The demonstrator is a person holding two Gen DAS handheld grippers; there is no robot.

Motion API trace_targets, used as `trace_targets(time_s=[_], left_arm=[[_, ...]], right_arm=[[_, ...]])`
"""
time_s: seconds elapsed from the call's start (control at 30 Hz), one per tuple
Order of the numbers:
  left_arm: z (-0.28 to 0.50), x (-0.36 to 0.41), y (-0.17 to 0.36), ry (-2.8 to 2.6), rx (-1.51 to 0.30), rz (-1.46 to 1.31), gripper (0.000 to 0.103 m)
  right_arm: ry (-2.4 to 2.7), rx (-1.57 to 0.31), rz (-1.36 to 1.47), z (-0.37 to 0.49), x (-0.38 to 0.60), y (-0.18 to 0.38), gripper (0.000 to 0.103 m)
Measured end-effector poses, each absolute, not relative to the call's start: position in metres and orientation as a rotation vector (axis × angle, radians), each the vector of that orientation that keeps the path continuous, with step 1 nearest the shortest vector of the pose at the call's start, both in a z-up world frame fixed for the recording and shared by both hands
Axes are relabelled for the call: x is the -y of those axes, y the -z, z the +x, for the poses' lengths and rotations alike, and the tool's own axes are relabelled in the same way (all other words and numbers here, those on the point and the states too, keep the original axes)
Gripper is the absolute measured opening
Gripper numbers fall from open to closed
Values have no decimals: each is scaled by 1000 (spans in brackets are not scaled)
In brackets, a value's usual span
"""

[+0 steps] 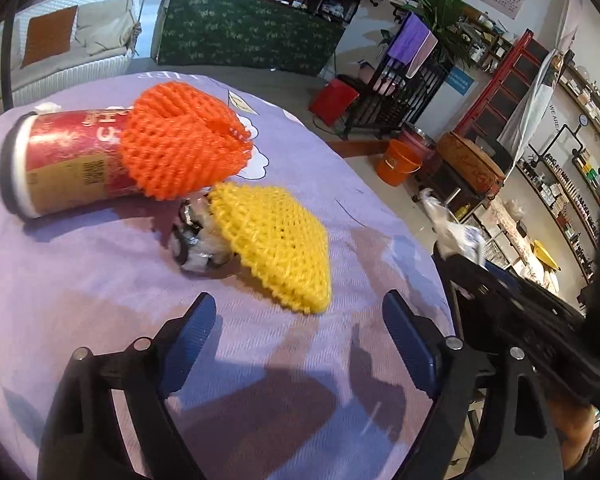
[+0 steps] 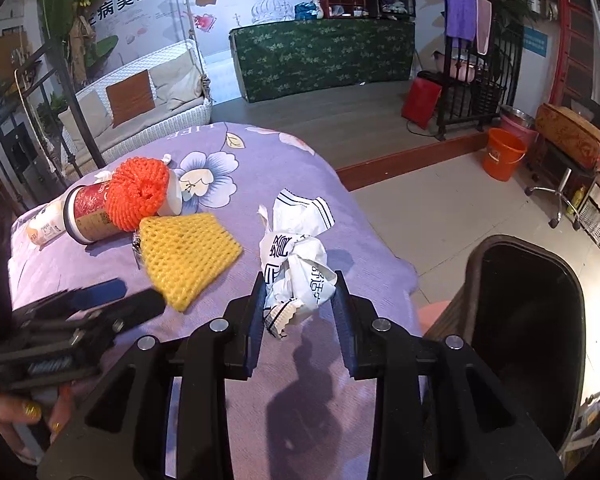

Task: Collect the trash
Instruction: 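Grasp the yellow foam net with the left gripper while the right gripper grasps the white wrapper, then carry the yellow net with the left gripper and the wrapper with the right gripper to the bin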

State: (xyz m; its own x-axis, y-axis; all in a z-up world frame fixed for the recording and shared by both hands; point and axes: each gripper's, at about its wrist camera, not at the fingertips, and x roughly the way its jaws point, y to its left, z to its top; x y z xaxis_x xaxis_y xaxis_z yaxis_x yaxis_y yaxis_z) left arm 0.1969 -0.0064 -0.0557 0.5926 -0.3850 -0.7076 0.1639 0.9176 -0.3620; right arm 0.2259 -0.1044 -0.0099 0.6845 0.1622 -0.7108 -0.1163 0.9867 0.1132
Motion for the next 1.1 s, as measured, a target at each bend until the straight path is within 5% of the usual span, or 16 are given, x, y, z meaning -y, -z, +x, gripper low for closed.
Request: trace_targets(time_s=[0.23, 0.4, 0.5, 1.1], left_arm=[[224, 18, 63, 307, -933, -270, 65], [224, 17, 68, 281, -942, -278, 30], [218, 17, 65, 277, -923, -276, 19], [147, 48, 26, 381, -777, -232, 17]], right_arm=[[-132, -813, 88, 212, 123, 16, 32], [-116, -825, 115, 204, 135, 24, 32], [-107, -828, 131, 201, 140, 27, 32], [-28, -768, 201, 158, 185, 21, 32]])
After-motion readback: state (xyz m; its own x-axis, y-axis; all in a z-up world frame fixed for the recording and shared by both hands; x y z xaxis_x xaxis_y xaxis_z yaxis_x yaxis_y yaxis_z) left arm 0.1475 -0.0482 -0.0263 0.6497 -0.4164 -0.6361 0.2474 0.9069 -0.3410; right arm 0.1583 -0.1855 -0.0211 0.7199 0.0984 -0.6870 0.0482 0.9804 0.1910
